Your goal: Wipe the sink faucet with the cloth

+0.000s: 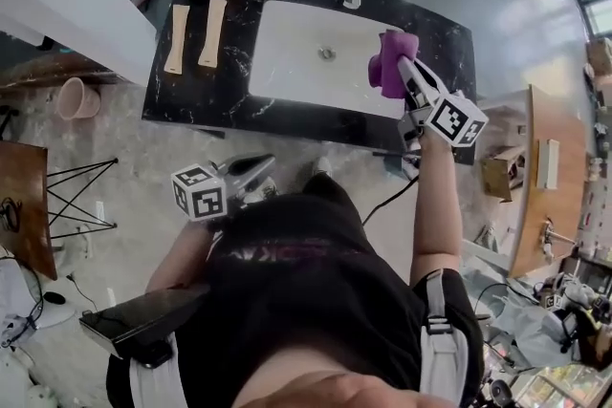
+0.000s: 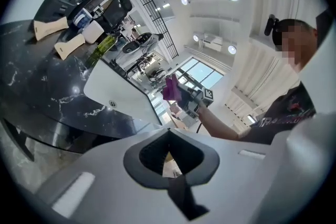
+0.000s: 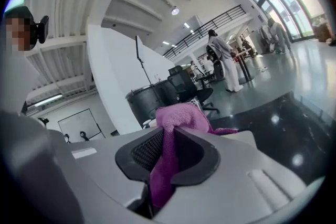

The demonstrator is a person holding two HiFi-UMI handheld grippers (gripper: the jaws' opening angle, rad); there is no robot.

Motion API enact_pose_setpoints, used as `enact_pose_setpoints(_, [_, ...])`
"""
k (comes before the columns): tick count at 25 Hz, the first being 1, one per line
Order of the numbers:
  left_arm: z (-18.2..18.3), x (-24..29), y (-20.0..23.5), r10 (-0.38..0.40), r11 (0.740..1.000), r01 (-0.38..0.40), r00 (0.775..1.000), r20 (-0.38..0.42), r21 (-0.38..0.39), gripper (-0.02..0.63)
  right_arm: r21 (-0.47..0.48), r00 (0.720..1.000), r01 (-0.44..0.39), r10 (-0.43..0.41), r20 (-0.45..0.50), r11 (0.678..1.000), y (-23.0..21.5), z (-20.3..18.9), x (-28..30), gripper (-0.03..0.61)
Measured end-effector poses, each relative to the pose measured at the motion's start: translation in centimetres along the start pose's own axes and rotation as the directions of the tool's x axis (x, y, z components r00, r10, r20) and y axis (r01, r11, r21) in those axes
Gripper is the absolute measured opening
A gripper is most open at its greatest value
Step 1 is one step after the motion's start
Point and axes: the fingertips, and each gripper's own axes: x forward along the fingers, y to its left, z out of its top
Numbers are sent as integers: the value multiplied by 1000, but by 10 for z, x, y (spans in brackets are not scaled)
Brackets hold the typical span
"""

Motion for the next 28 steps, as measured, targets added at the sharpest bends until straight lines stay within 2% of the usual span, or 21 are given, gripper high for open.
enact_pose_setpoints(3, [2, -7, 5, 32, 999, -33, 999, 25, 14, 0, -68, 996, -78, 76, -38, 995, 19, 27, 35, 69])
enact_pose_setpoints(6, [12, -14, 16, 75, 997, -72, 992, 98, -33, 0, -119, 990, -126, 117, -76, 985, 22, 58, 80, 69])
enact_pose_setpoints(10, [26, -12, 24, 140, 989, -128, 971, 193, -73, 0, -69, 971, -202, 191, -140, 977, 17, 90, 143, 69])
enact_pose_setpoints(12, [32, -6, 24, 170, 985, -158, 960, 221, -73, 0, -44, 959, -215, 202, -197, 976, 5, 95, 174, 69])
enact_pose_setpoints(14, [37, 2, 24, 203, 979, -190, 950, 239, -76, 0, -64, 949, -190, 167, -269, 980, -16, 98, 203, 69])
enact_pose_setpoints(17, [42, 10, 26, 265, 964, -248, 926, 269, -97, 0, -142, 928, -110, 50, -369, 984, -60, 100, 240, 69])
enact_pose_setpoints(20, [42, 12, 30, 332, 943, -305, 895, 298, -136, 0, -189, 917, -62, -18, -398, 980, -95, 110, 269, 69])
enact_pose_setpoints(23, [40, 19, 33, 372, 927, -336, 876, 306, -165, 0, -187, 916, -28, -49, -397, 982, -121, 123, 293, 69])
enact_pose_setpoints(28, [46, 36, 31, 386, 922, -354, 874, 294, -157, 0, -132, 913, -22, -34, -406, 991, -138, 124, 308, 69])
